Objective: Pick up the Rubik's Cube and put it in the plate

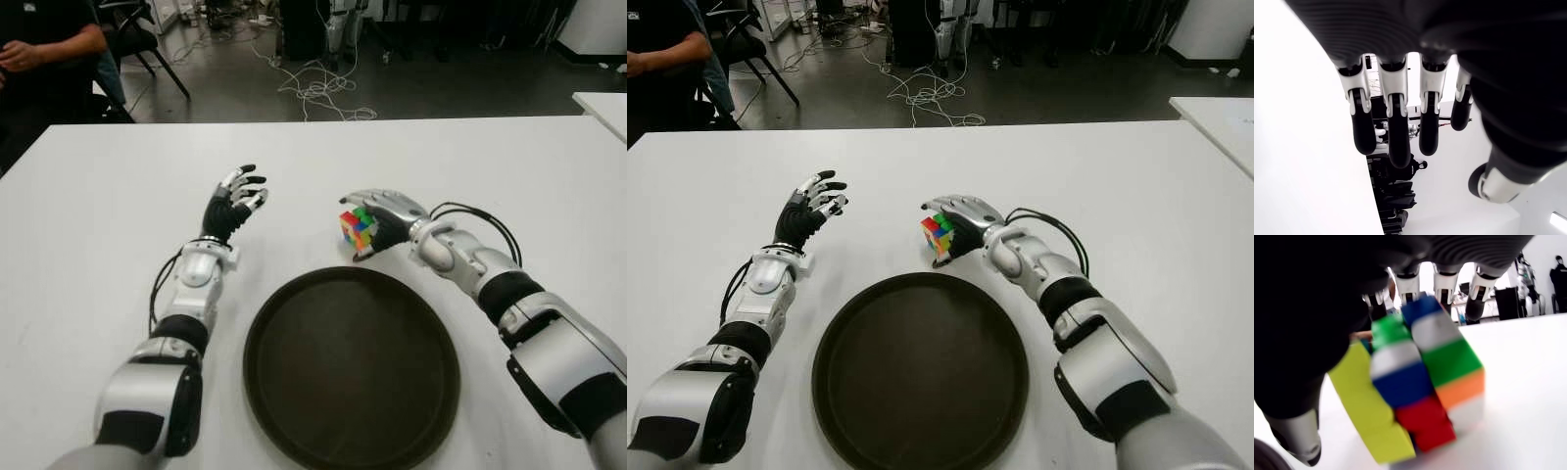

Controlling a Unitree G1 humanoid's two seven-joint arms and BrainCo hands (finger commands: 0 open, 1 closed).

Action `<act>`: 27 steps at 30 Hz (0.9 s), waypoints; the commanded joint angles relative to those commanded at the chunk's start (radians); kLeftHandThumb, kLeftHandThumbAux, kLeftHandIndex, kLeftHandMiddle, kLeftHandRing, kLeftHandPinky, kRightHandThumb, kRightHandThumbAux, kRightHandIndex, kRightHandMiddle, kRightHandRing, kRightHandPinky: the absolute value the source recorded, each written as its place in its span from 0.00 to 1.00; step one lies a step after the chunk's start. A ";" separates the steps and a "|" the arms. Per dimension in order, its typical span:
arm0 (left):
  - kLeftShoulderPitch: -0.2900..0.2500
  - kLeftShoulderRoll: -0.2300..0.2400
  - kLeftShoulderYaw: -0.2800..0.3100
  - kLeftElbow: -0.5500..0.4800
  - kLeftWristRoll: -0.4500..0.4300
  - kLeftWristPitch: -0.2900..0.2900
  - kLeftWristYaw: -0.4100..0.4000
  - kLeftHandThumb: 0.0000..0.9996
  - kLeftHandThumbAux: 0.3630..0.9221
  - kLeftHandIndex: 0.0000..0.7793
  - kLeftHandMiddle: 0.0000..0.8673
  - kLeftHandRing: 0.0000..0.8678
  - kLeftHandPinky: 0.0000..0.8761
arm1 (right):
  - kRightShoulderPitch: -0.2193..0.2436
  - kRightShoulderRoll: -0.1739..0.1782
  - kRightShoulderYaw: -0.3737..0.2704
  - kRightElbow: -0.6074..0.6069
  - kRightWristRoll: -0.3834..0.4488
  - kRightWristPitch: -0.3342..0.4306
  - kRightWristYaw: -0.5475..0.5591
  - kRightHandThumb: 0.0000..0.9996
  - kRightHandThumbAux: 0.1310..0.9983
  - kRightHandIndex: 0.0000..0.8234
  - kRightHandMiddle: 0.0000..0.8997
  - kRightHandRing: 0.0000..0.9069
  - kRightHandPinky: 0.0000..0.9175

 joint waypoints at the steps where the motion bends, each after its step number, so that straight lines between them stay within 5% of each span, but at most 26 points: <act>1: 0.000 0.000 0.000 0.000 0.001 0.000 0.001 0.31 0.59 0.24 0.33 0.38 0.39 | 0.001 0.000 -0.002 0.002 0.001 -0.001 -0.002 0.00 0.69 0.11 0.11 0.13 0.12; 27: 0.010 0.003 0.002 -0.001 -0.004 -0.028 -0.005 0.33 0.54 0.24 0.33 0.38 0.41 | 0.003 0.007 -0.027 0.042 0.021 -0.007 -0.008 0.00 0.74 0.12 0.12 0.15 0.14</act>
